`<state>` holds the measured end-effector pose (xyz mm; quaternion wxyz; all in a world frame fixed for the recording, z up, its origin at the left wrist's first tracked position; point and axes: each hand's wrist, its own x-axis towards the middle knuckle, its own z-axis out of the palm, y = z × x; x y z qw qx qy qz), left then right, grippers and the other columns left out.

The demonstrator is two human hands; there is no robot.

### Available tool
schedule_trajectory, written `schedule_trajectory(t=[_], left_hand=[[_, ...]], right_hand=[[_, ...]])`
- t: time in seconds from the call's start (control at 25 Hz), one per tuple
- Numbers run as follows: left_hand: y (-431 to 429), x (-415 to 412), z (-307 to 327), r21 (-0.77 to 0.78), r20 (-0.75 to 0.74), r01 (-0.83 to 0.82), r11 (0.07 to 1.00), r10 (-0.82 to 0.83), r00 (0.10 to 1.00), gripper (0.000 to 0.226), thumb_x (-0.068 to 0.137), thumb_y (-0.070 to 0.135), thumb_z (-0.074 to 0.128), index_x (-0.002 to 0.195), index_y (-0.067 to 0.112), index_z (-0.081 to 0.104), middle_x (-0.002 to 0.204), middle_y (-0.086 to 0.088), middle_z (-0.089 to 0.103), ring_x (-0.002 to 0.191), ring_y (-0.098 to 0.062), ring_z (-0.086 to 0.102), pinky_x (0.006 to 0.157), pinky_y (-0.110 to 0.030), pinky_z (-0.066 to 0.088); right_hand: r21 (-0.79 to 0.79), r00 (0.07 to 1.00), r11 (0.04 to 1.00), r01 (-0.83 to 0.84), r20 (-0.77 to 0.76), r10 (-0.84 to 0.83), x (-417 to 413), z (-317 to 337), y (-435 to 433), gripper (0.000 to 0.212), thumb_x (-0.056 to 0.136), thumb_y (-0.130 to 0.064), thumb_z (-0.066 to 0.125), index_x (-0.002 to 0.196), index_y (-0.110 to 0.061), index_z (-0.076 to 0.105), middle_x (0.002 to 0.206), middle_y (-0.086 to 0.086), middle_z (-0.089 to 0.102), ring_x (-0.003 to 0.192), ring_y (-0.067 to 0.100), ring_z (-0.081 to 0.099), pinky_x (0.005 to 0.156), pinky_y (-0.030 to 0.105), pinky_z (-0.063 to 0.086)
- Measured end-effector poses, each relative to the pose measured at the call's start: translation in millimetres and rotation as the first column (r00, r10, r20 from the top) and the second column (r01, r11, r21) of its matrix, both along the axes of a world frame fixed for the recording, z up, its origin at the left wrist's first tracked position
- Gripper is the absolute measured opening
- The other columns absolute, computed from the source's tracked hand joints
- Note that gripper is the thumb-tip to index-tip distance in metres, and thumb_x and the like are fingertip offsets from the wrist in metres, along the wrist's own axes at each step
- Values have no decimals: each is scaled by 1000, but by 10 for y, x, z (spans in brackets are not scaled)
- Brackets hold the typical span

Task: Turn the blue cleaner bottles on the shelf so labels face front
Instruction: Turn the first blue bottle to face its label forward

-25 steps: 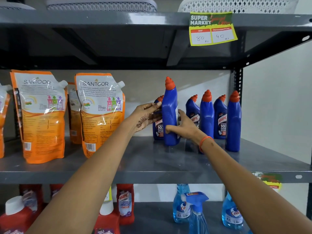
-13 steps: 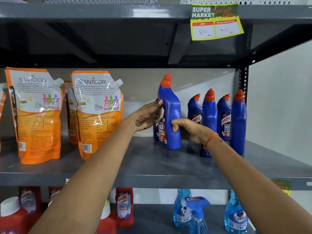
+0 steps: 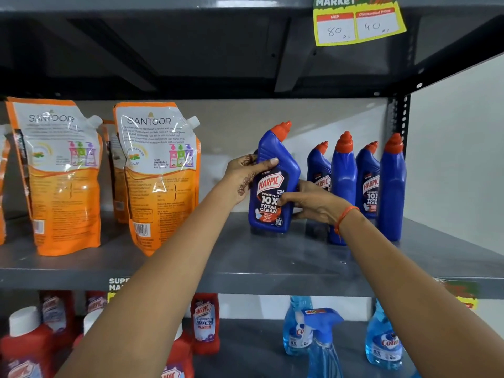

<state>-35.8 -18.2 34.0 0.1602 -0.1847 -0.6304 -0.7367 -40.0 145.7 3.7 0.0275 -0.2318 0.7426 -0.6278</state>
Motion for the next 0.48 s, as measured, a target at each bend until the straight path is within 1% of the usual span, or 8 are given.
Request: schedule_trajectory(t=[0.08,0.2,0.28,0.36,0.4,0.48], left_hand=[[-35,-1,-50,22,-1,-35,999,35,999,26,65,15,81,86,9,67,71,-1,75,64,-16,71,54,-23,55],[-71,17,-161,76,-6,-22,997,23,1000,20,67,10,79,83,10,67,66,1,75,63,-16,71,55,-25,57],[-87,27,-218,99,-5,-23,995,24,1000,22,68,8,79,87,7,66,72,-2,75,68,-19,70,60,-28,58],[-96,39,-238,94,0,-34,995,34,999,30,69,10,78,96,4,65,83,-7,72,75,-22,69,66,-31,58],[-100,49,-243,88,6,-40,995,39,999,34,69,11,78,99,3,64,86,-8,71,77,-23,69,66,-31,58],[-115,61,-247,83,16,-47,995,46,999,35,69,12,78,100,3,64,88,-8,71,76,-22,69,62,-28,58]], right_hand=[[9,999,999,33,-20,-33,-23,-41,-54,45,73,3,67,112,-14,52,106,6,64,107,27,59,83,43,54],[74,998,996,53,-21,-51,-42,-78,-90,52,73,2,66,120,-12,49,110,7,63,106,27,59,84,43,53],[106,999,993,52,-17,-50,-49,-90,-96,55,73,1,67,123,-12,48,110,7,63,106,26,59,77,39,54],[103,999,994,43,-5,-43,-47,-92,-109,55,73,0,66,123,-13,48,107,5,63,103,25,59,72,36,54],[103,999,994,47,-3,-47,-50,-96,-112,55,74,-1,66,123,-13,48,107,5,64,102,24,59,72,36,54],[108,998,992,68,-6,-68,-66,-113,-124,54,75,-4,67,124,-12,47,111,7,63,105,25,59,80,40,52]])
